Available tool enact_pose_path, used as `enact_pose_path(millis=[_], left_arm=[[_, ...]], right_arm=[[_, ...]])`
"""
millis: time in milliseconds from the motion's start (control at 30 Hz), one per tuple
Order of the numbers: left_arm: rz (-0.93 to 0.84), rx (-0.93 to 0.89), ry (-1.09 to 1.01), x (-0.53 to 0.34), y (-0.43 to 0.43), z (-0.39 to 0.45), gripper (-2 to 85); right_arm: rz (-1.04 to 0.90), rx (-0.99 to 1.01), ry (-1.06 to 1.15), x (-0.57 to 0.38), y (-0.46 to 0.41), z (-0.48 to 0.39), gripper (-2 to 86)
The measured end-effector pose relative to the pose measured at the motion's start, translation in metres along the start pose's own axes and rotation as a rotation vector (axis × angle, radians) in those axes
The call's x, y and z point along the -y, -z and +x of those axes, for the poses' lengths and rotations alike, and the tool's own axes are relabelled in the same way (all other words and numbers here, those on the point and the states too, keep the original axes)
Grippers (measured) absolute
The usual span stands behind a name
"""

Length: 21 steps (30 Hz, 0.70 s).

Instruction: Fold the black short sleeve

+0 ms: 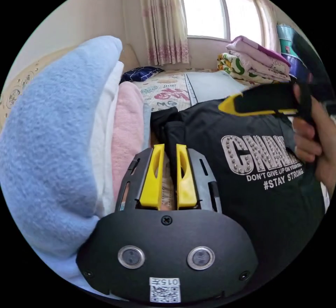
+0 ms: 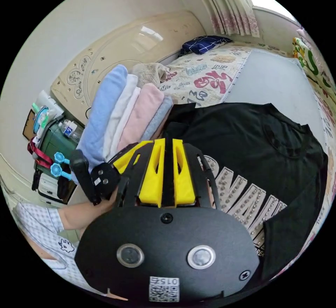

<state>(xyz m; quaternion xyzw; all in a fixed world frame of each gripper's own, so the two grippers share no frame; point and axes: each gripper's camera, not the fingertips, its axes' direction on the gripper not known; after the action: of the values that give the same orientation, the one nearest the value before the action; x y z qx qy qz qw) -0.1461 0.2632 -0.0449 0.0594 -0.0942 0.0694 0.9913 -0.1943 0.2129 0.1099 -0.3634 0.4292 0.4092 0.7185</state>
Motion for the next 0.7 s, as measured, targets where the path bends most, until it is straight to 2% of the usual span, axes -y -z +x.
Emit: enact_pose_path(millis=[100,267,467,567,633,700], left_arm=[[-0.078,-0.040,0.006,0.003,-0.011,-0.004,6.7],[-0.085,-0.065,0.018,0.003,-0.005,-0.009,5.5],[-0.079,-0.059,0.022,0.005,0.002,-0.012,2.0],[-0.041,-0.084,0.035,0.007,0.014,-0.013,1.1],[0.067,-0.107,-0.009,0.008,0.043,-0.006,0.7],[0.107,-0.111,-0.044,0.010,0.059,-0.001,0.6]], right_arm=[[-0.023,-0.003,-0.060,0.039,-0.046,0.025,6.7],[-0.059,-0.125,-0.103,0.089,-0.106,0.070,9.1],[-0.054,-0.045,-0.205,0.126,-0.155,0.131,10.5],[-0.085,0.054,-0.246,0.140,-0.172,0.156,7.4],[-0.089,0.178,-0.286,0.147,-0.176,0.174,1.5],[-0.007,0.131,-0.308,0.149,-0.158,0.177,0.6]])
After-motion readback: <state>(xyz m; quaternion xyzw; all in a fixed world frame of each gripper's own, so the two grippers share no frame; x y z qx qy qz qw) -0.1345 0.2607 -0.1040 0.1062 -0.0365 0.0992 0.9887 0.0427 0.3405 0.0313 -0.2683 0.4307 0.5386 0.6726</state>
